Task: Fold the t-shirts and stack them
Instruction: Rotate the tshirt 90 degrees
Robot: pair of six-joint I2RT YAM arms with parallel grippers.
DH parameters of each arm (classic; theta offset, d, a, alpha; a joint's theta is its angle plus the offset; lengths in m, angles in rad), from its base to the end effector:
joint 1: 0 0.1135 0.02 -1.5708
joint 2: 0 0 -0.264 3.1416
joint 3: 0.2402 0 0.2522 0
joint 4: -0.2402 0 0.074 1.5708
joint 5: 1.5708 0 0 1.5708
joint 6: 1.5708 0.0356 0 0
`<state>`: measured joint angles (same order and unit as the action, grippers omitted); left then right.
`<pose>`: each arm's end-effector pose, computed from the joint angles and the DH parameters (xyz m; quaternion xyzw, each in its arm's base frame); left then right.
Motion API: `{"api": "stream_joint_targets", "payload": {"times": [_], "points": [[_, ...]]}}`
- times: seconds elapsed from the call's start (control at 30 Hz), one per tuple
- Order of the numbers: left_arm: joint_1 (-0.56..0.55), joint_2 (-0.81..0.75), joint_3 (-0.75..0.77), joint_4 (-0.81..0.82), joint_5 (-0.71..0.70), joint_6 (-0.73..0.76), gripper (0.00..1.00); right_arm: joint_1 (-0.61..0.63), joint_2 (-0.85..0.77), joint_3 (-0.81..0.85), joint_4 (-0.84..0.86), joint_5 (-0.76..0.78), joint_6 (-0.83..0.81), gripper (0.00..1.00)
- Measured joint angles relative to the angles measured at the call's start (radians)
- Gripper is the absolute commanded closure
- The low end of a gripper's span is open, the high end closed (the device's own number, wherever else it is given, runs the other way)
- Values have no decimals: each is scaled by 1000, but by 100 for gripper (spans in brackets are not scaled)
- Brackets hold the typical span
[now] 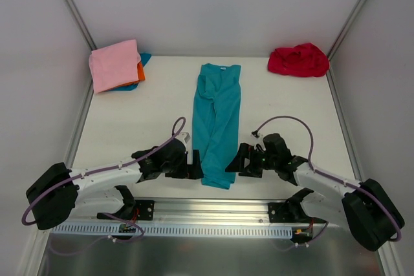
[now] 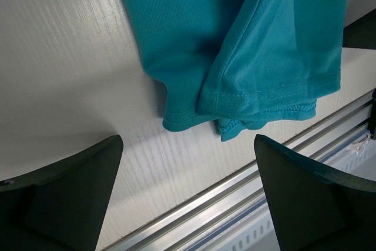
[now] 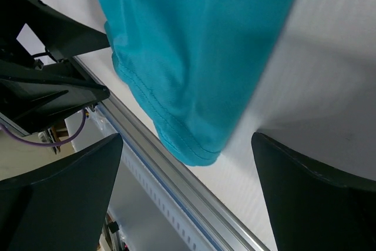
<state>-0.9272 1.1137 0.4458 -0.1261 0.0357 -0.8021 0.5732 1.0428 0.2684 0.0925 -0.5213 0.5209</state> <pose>0.1249 -0.1686 0.1676 0.0646 0.9231 -0.2988 0.2331 0.1462 0.1155 0.1470 -0.1336 0.8692 0.4148 0.2338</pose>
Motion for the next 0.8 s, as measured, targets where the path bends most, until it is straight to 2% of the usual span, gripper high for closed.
{"api": "stream_joint_targets", "payload": {"times": [0.13, 0.23, 0.4, 0.6, 0.7, 0.8], "points": [[0, 0, -11, 35, -21, -4, 1, 57, 52, 8, 78, 14, 32, 1], [0, 0, -18, 56, -35, -15, 1, 68, 46, 16, 64, 37, 40, 1], [0, -25, -36, 67, -49, -25, 1, 79, -10, 124, -163, 125, 7, 1], [0, -176, -97, 13, -68, -54, 1, 125, -29, 437, -427, 251, -47, 2], [0, -245, -104, -18, -74, -66, 1, 217, 44, 574, -530, 367, -60, 3], [0, -294, -104, -47, -78, -71, 1, 343, 191, 685, -643, 507, -56, 3]]}}
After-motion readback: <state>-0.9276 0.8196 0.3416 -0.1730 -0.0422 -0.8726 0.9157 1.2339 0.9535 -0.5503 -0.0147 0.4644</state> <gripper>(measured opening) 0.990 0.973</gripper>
